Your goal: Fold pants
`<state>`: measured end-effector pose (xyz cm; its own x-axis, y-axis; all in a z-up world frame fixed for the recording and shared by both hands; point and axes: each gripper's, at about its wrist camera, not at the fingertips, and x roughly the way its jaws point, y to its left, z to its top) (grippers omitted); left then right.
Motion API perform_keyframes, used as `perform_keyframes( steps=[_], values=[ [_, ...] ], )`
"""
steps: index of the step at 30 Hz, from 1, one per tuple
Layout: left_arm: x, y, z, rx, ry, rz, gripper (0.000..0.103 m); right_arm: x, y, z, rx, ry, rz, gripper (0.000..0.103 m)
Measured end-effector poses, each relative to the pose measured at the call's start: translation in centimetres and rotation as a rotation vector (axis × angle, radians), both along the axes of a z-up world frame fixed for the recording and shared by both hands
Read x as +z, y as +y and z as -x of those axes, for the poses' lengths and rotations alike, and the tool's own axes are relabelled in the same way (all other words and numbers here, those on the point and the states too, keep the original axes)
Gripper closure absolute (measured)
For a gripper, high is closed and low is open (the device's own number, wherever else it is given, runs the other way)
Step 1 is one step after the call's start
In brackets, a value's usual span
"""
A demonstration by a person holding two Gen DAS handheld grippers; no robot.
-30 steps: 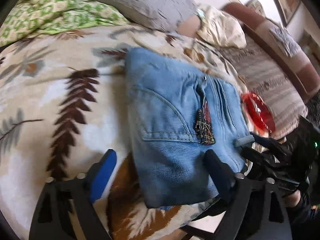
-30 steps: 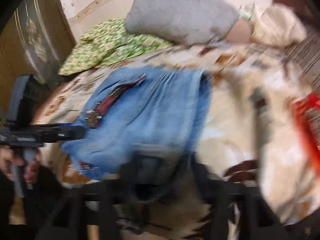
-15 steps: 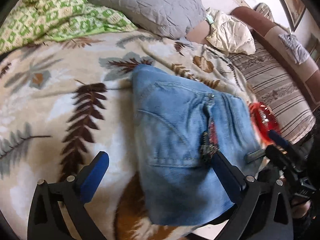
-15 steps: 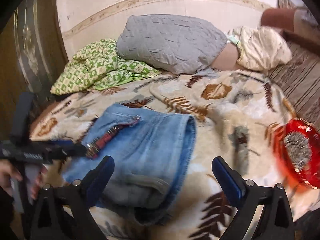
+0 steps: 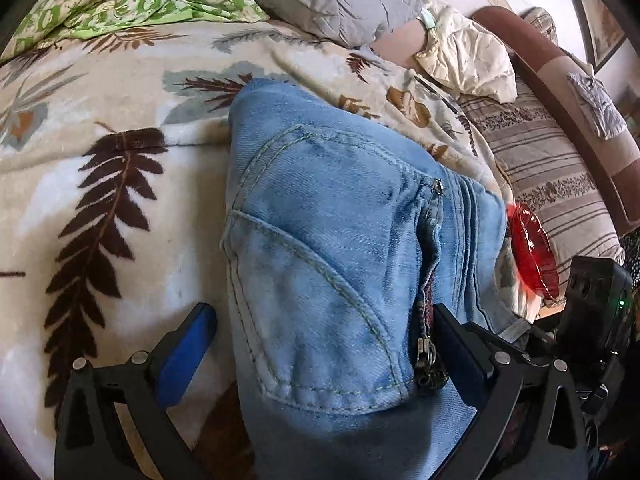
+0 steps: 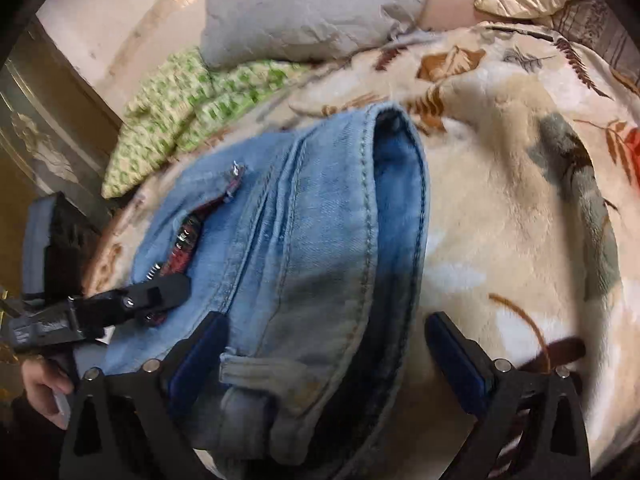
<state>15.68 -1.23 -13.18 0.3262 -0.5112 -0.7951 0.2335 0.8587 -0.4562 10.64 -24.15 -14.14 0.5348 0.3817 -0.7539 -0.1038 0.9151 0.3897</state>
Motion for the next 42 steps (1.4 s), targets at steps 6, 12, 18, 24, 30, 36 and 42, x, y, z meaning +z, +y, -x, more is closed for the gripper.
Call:
perform_keyframes(
  steps=[6, 12, 18, 24, 30, 36, 42],
  values=[
    [0.9, -0.5, -0.4, -0.039, -0.019, 0.012, 0.04, 0.7, 0.8, -0.5, 0.106, -0.022, -0.048, 0.045],
    [5.4, 0.8, -0.1, 0.003, -0.202, 0.108, 0.061, 3.9, 2.2, -1.0, 0.162, -0.149, -0.037, 0.06],
    [6.9, 2.4, -3.5, 0.078, -0.25, 0.151, 0.06, 8.2, 3.8, -5.1, 0.18, -0.282, 0.018, 0.061],
    [-1.1, 2.8, -7.1, 0.109, -0.044, 0.066, 0.036, 1.5, 4.5, -9.9, 0.185, -0.065, 0.123, 0.046],
    [1.5, 4.1, -5.5, 0.108, -0.11, 0.078, 0.016, 2.2, 2.3, -9.4, 0.146, -0.067, 0.071, 0.022],
    [6.2, 1.8, 1.4, -0.116, -0.405, -0.105, 0.009, 7.2, 2.4, -5.3, 0.193, -0.22, 0.222, 0.01],
    [6.1, -2.3, 4.5, -0.32, -0.591, -0.402, 0.009, 7.7, 2.5, -4.5, 0.207, -0.19, 0.18, 0.01]
  ],
)
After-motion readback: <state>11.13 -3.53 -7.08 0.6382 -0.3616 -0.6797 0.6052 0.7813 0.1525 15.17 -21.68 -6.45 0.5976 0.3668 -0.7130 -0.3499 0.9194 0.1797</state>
